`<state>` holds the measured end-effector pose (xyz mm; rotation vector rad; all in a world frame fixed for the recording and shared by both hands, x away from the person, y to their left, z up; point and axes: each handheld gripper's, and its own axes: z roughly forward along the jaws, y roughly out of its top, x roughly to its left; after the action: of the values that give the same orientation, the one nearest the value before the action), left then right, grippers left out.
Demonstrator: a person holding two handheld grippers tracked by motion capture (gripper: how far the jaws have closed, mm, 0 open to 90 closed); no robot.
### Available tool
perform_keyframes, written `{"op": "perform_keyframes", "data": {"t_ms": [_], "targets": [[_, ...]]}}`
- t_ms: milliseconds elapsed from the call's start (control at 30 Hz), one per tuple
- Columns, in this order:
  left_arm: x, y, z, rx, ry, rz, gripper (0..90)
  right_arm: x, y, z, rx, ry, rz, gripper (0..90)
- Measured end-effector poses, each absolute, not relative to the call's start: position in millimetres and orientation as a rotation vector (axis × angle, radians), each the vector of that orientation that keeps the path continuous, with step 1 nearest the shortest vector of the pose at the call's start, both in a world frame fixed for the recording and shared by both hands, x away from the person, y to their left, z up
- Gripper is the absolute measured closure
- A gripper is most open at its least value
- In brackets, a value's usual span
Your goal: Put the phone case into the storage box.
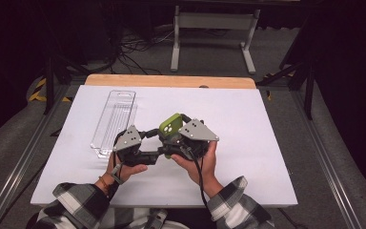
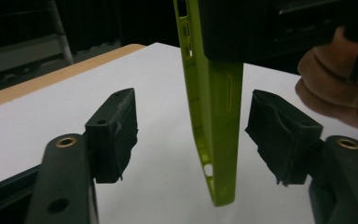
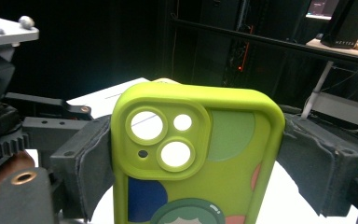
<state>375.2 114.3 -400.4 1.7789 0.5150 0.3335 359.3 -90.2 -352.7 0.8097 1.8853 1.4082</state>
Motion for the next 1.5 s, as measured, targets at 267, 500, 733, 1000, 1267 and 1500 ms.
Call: {"op": "perform_keyframes", "data": {"t_ms": [267, 500, 733, 1000, 1267, 1500], "targets": [[379, 110, -398, 1.709, 0.556, 0.327, 53.2, 355, -85, -357, 0.774, 1.828, 1.395, 15.8], [377, 109, -398, 1.709, 0.539, 0.352, 65.7, 357, -84, -359, 0.784, 1.815, 1.410, 15.8], [373, 107, -399, 1.726, 0.506, 0.386, 76.7, 356, -83, -362, 0.802, 1.815, 1.422, 15.5], [374, 108, -398, 1.752, 0.484, 0.390, 77.1, 356, -83, -361, 0.825, 1.828, 1.407, 14.8], [376, 114, -396, 1.747, 0.485, 0.390, 77.3, 357, -90, -355, 0.780, 1.877, 1.448, 14.6], [378, 118, -395, 1.747, 0.490, 0.397, 77.3, 350, -93, -349, 0.692, 1.870, 1.438, 15.2]]}}
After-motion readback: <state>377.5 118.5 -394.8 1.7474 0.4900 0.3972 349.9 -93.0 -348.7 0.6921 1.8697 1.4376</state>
